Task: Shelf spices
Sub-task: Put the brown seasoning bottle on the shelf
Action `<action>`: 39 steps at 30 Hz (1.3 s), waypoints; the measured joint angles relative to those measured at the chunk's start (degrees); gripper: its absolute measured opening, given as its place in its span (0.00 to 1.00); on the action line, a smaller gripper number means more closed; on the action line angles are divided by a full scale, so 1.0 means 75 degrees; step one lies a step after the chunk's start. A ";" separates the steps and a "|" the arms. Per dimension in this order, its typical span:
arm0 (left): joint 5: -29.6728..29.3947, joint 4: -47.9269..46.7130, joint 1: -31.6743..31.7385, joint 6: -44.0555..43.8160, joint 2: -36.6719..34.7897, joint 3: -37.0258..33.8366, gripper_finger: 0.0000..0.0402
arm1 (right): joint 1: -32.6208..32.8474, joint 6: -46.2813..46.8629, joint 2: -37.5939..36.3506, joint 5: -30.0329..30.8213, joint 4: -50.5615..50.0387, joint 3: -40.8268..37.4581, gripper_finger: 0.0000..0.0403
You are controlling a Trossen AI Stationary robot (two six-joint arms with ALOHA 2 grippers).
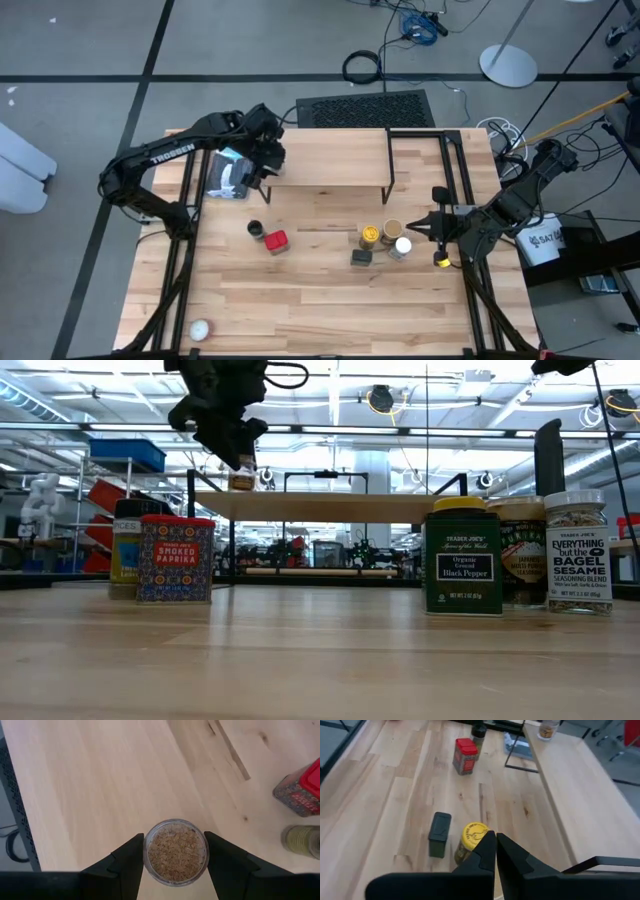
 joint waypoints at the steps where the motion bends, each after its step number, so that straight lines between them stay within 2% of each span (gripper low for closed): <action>1: 0.0048 -0.0007 0.0049 0.0000 0.0000 0.0000 0.49 | -0.0056 -0.0052 0.0000 0.0010 0.0002 0.0000 0.00; 5: 0.0546 -0.0029 0.0245 0.0014 0.0000 0.0000 0.49 | -0.0318 -0.0244 0.0000 0.0007 0.0025 0.0000 0.00; 12: 0.0660 -0.0522 0.0545 0.0423 -0.0003 0.0000 0.49 | -0.0813 -0.1237 0.0000 -0.0065 0.0720 -0.0003 0.00; 21: 0.0958 -0.0509 0.0673 0.0860 -0.0003 0.0000 0.49 | -0.1701 -0.2740 0.0000 -0.1189 0.2016 -0.0003 0.00; 29: 0.0981 -0.0496 0.0668 0.1020 -0.0006 0.0000 0.49 | -0.2310 -0.2822 0.0000 -0.2058 0.2089 -0.0003 0.00; 39: 0.0982 -0.0155 0.0668 0.0997 -0.0006 -0.0088 0.49 | -0.2430 -0.2816 0.0100 -0.2263 0.2097 -0.0003 0.00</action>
